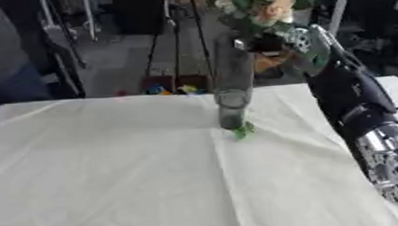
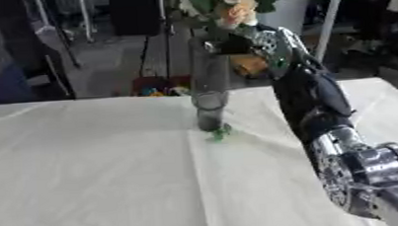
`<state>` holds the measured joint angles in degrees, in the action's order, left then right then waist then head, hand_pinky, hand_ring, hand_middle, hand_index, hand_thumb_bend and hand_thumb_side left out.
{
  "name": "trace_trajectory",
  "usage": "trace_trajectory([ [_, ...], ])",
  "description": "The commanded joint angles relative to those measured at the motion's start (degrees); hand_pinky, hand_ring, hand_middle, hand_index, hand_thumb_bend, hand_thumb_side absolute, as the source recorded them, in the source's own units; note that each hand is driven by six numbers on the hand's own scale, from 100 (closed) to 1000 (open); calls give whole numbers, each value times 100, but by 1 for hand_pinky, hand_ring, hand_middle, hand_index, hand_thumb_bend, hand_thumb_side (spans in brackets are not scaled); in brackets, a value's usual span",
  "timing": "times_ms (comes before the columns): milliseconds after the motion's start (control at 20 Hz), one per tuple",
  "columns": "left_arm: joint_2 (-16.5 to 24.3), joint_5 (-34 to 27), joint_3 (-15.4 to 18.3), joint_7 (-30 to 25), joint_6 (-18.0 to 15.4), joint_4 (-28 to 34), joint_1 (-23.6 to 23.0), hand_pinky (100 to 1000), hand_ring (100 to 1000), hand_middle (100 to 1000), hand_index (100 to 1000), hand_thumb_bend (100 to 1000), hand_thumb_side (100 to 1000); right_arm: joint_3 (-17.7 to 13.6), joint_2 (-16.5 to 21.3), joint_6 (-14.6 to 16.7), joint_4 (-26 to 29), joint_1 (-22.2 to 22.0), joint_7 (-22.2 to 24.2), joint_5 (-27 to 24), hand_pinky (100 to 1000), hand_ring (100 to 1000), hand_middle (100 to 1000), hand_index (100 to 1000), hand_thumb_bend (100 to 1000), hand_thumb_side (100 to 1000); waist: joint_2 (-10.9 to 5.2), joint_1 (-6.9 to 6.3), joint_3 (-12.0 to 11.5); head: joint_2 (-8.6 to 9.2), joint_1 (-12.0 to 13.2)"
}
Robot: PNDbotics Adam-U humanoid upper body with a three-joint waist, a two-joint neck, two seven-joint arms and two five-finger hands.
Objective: Arrange flowers into the vase.
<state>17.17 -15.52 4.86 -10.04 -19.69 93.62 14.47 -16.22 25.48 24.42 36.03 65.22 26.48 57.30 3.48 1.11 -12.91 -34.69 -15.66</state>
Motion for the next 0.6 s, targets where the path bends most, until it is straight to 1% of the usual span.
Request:
trace_trajectory([
  [50,136,-3,48,-7,-22,84,41,606,562,689,679,642,689,-18,210,4,143,127,22,-97,1000,1000,970,1000,288,972,-93,-16,11,14,25],
  [150,135,-4,51,-5,-23,83,37,606,562,689,679,643,689,-23,216,-3,158,126,0,-119,1000,1000,974,1000,387,963,-95,-14,13,15,28],
  [300,136,-6,50,-6,-24,82,34,606,562,689,679,643,689,-24,223,-13,208,122,-101,-94,1000,1000,1000,1000,579,942,-98,-14,14,17,31],
  [350,136,-6,50,-7,-25,83,34,606,562,689,679,643,689,-23,224,-9,230,120,-154,-64,1000,1000,1000,1000,612,935,-97,-14,14,19,32],
  [400,137,-6,50,-7,-25,83,34,606,562,689,679,644,689,-17,225,2,253,118,-217,-13,1000,1000,1000,1000,626,930,-96,-16,14,21,33],
  [600,139,-8,53,-5,-25,86,35,606,562,690,679,643,689,-14,218,67,244,106,-357,165,1000,1000,1000,1000,625,924,-90,-23,13,21,35],
])
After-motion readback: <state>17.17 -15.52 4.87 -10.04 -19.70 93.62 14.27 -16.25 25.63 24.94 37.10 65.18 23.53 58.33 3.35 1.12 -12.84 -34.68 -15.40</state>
